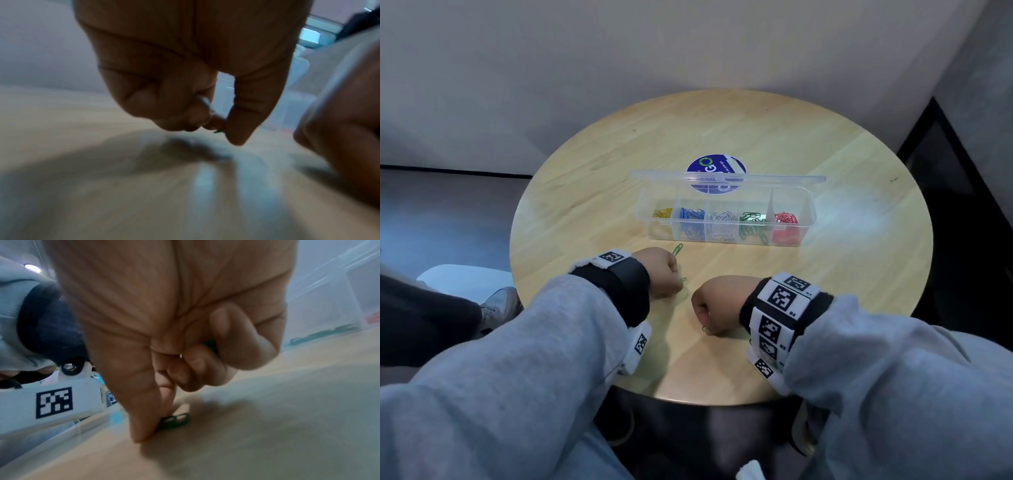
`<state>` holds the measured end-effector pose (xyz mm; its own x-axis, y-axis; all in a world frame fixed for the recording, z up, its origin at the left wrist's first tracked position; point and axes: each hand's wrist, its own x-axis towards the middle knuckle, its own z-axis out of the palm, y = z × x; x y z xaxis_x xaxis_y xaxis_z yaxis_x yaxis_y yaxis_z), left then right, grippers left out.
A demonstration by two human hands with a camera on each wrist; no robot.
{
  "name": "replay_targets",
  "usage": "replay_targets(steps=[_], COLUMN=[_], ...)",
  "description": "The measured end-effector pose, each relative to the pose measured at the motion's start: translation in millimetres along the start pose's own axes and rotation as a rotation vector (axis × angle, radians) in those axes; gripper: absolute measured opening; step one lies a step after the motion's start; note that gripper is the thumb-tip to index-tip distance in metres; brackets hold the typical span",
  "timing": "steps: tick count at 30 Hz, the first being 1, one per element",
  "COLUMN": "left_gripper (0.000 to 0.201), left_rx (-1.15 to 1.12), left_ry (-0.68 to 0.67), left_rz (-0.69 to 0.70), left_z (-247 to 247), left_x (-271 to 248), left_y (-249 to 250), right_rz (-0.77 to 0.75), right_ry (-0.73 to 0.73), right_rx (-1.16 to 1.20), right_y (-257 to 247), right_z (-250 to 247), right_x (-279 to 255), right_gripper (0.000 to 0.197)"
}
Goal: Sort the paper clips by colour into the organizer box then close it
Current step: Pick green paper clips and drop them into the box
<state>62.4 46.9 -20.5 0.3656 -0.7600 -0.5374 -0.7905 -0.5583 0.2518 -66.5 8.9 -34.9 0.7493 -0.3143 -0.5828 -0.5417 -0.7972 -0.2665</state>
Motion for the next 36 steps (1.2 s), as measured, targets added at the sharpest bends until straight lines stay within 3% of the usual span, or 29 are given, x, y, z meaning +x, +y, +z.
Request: replay_targets(steps=[1, 3, 7, 13, 17, 20, 24, 28, 32, 36], left_gripper=[0.022, 0.027, 0.034, 0.032, 0.035, 0.022, 0.008, 0.034, 0.029, 0.026], left_rx=[-0.131, -0.441, -0.957, -1.381, -1.491, -1.342, -0.757, -0.222, -0.052, 0.063], left_ry=[-0.026, -0.05, 0.007, 0.024, -0.004, 0.009, 0.136, 0.249, 0.239, 0.241], left_rz=[-0.018, -0.046, -0.103, -0.093, -0.122, -0.2, -0.149, -0.083, -0.08, -0.081], left_z=[-0.9, -5.0, -13.2, -19.7, -23.2, -20.7, -13.5, -12.4, -11.9, -11.3], left_x=[0.7, 0.8, -4.6, -11.5, -13.5, -9.9, 1.0, 8.0, 14.7, 20.5], left_y=[-2.4, -7.1, -10.7, -19.0, -21.4, -19.0, -12.6, -3.4, 9.7, 15.2], right_rz=[0.011, 0.044, 0.087, 0.098, 0.083, 0.081, 0.12, 0.098, 0.044, 0.011], right_ry=[-0.011, -0.037, -0.046, 0.022, 0.041, 0.065, 0.103, 0.148, 0.209, 0.239], right_rx=[-0.002, 0.038, 0.205, 0.393, 0.535, 0.715, 1.02, 1.331, 1.527, 1.558], right_y=[0.6, 4.9, 16.2, 30.1, 38.2, 44.3, 52.9, 62.4, 73.5, 82.6], right_z=[-0.9, -1.6, -7.9, -28.6, -35.0, -37.4, -40.0, -46.1, -54.7, -61.2], right_x=[-0.5, -0.1, -6.3, -27.1, -35.0, -38.4, -40.1, -45.5, -53.2, -59.2], right_gripper=[0.002, 0.01, 0.005, 0.017, 0.018, 0.017, 0.016, 0.026, 0.028, 0.029])
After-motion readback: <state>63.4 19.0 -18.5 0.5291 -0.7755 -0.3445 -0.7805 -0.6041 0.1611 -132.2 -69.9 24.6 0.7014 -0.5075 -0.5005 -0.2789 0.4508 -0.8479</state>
